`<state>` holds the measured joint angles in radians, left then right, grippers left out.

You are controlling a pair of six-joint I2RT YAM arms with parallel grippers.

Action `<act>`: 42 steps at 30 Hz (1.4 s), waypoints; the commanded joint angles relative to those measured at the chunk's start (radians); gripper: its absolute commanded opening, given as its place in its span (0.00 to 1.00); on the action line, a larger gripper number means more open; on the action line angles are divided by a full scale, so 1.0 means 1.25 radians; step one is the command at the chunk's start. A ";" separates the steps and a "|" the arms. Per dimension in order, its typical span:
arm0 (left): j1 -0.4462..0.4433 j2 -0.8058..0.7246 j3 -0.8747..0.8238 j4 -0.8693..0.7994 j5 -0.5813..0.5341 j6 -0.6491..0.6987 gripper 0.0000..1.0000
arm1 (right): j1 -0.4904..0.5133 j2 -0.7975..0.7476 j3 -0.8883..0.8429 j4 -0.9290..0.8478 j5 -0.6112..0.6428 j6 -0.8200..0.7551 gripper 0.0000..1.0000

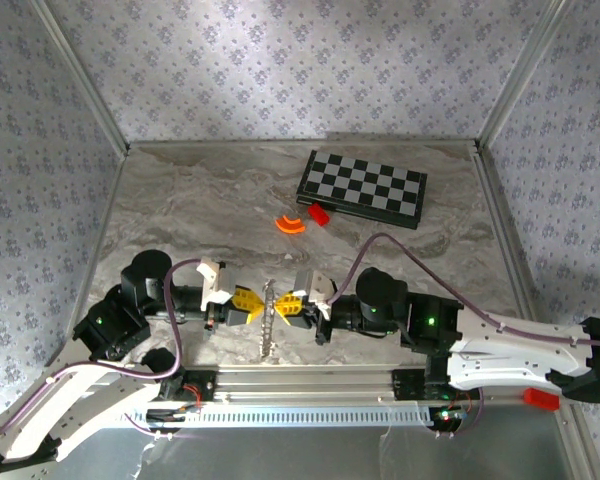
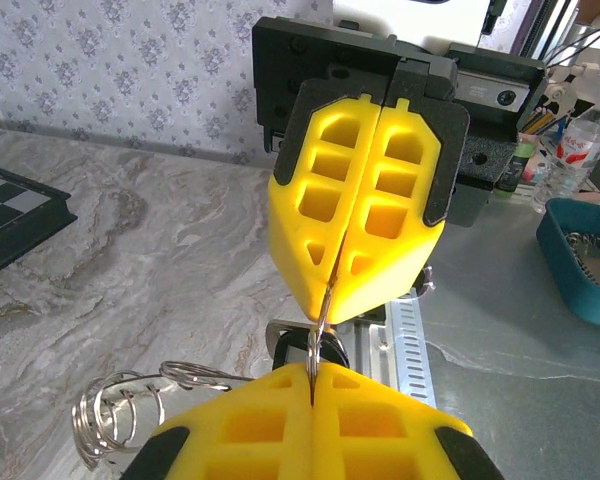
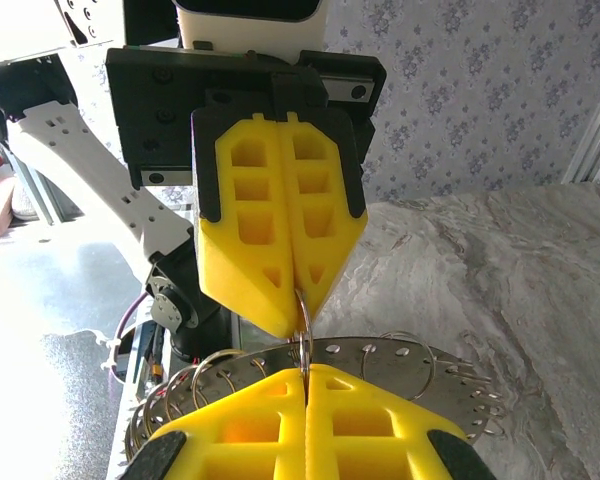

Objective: Put the keys on the keyring

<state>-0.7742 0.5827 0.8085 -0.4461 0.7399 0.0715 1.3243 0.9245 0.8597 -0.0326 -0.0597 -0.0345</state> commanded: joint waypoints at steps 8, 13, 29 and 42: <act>0.002 -0.008 0.015 0.027 0.012 0.012 0.00 | -0.005 0.003 0.006 0.027 -0.016 0.003 0.00; 0.002 -0.006 0.013 0.044 0.018 -0.007 0.00 | -0.001 0.006 0.002 0.023 -0.016 -0.005 0.00; -0.008 0.000 0.007 0.088 0.018 -0.049 0.00 | 0.046 0.021 0.013 0.005 0.067 -0.062 0.00; -0.069 0.007 -0.031 0.203 -0.077 -0.142 0.00 | 0.081 0.007 -0.011 0.026 0.164 -0.104 0.00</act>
<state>-0.8288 0.5854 0.7826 -0.3405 0.6632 -0.0479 1.4086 0.9405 0.8570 -0.0288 0.0906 -0.1307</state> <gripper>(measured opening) 0.047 0.052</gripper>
